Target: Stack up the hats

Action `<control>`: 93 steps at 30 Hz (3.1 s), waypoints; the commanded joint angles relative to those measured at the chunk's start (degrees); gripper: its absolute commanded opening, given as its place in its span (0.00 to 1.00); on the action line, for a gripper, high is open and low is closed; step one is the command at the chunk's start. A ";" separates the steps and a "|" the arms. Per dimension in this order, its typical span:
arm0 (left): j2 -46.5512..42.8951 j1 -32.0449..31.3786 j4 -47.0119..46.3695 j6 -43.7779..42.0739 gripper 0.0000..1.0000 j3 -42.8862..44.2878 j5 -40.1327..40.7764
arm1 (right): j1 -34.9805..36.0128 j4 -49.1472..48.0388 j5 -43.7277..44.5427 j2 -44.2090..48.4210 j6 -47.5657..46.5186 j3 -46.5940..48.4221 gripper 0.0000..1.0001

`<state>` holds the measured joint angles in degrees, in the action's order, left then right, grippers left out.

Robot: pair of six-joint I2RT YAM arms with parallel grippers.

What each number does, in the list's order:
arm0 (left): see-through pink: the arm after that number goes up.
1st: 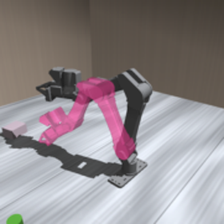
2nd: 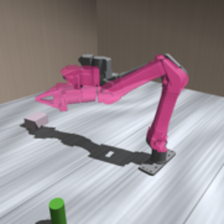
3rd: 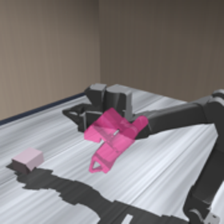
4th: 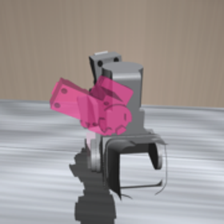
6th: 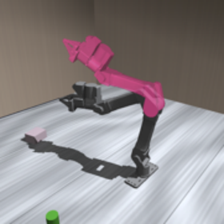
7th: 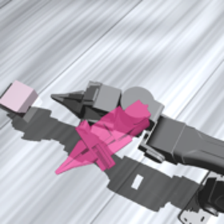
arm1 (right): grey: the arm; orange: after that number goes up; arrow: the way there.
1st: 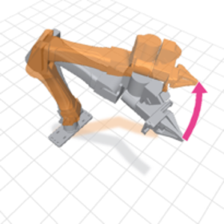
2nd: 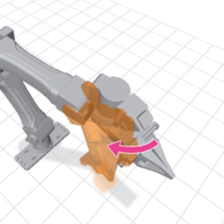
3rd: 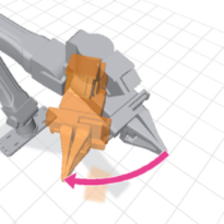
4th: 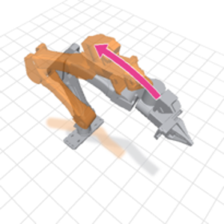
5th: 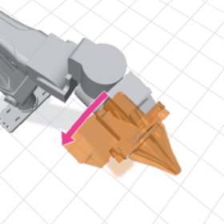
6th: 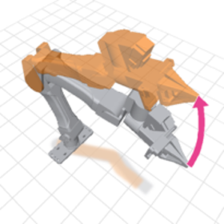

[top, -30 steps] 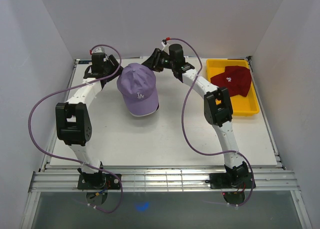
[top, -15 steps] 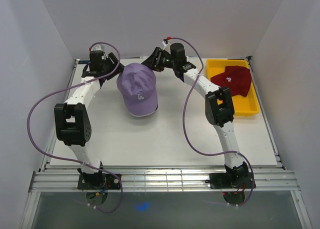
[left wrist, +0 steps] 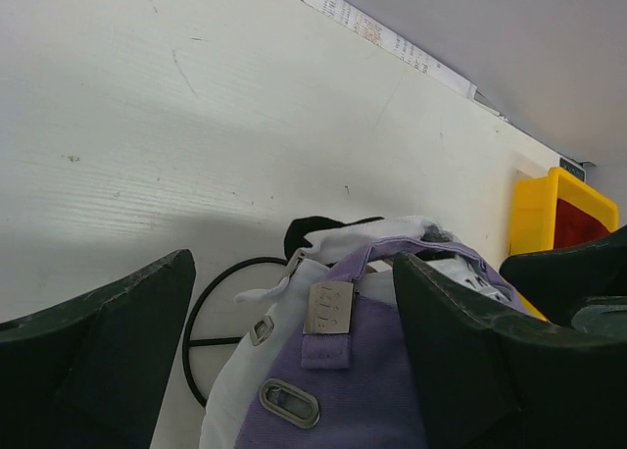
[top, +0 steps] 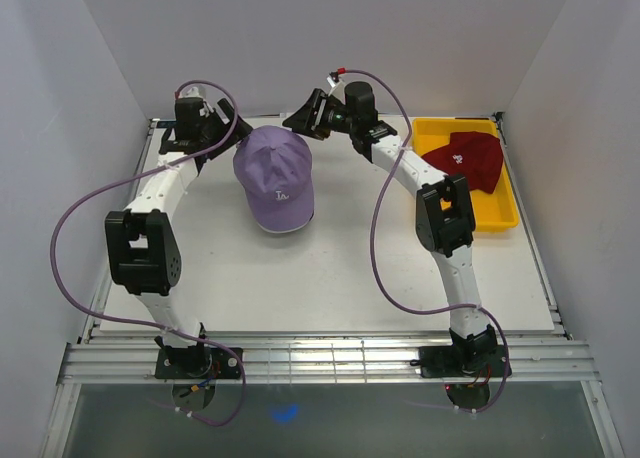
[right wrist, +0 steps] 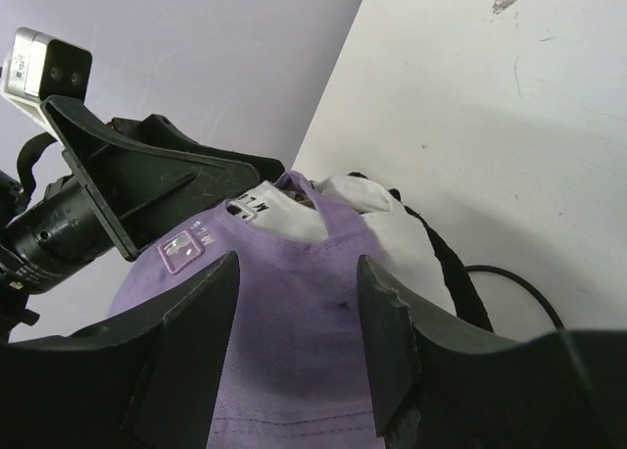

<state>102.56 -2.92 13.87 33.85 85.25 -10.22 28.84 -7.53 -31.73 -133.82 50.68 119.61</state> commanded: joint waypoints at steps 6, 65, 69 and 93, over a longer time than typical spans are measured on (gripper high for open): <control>-6.41 0.98 0.81 0.43 0.95 1.85 -1.21 | -0.45 -2.58 -0.62 5.58 -0.14 -1.57 0.57; -32.94 -6.40 5.11 1.13 0.93 -2.37 -16.06 | -39.74 44.00 42.45 20.28 -6.64 -20.04 0.72; -35.41 -6.66 6.43 0.70 0.93 -3.34 -15.80 | -39.65 45.41 42.80 16.75 -5.06 -16.87 0.71; -34.54 -7.36 9.25 -0.36 0.92 -3.34 -14.65 | -39.65 41.19 40.87 9.10 -3.74 -17.66 0.23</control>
<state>68.18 -9.96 22.57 34.04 81.93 -24.86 -10.74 35.70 8.73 -124.22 47.00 102.10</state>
